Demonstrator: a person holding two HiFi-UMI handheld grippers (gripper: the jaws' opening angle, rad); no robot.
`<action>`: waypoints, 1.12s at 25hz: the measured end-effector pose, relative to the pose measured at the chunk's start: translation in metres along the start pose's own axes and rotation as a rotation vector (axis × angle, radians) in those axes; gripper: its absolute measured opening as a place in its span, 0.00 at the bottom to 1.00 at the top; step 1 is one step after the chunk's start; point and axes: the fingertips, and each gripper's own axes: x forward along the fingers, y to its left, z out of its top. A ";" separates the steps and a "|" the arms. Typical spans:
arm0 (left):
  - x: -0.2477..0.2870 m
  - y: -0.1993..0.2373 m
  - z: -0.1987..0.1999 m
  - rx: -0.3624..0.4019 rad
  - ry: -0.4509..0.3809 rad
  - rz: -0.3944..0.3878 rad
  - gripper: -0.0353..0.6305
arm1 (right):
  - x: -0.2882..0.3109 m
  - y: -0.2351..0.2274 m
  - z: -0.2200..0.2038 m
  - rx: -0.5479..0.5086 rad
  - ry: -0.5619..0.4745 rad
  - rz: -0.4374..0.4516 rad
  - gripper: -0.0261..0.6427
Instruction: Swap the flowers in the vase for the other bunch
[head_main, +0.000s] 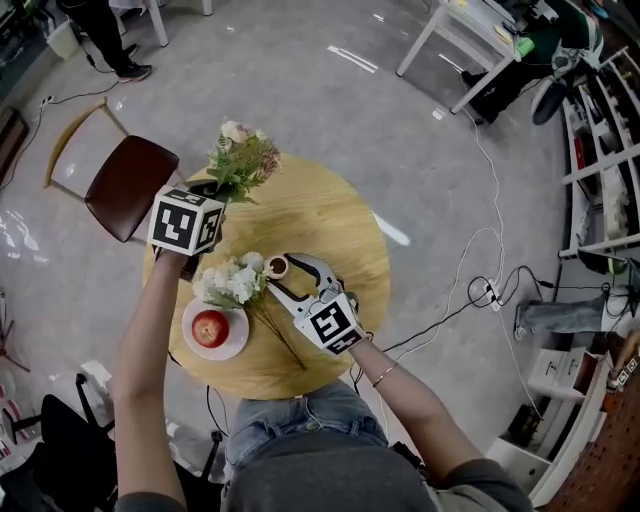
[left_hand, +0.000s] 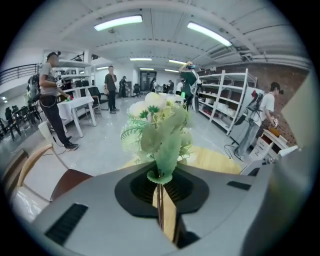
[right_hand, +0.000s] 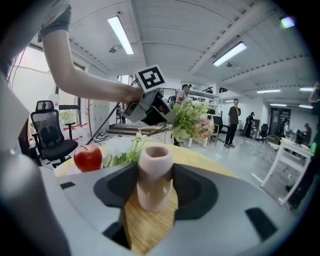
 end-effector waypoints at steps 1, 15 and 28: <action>-0.010 0.000 0.007 -0.007 -0.035 0.017 0.10 | 0.000 0.000 0.000 -0.008 0.001 0.001 0.38; -0.137 -0.048 0.086 -0.182 -0.523 0.078 0.10 | -0.004 -0.003 0.002 -0.038 -0.005 0.036 0.38; -0.164 -0.109 0.100 -0.256 -0.732 0.137 0.10 | -0.015 0.001 -0.002 -0.065 -0.007 0.075 0.38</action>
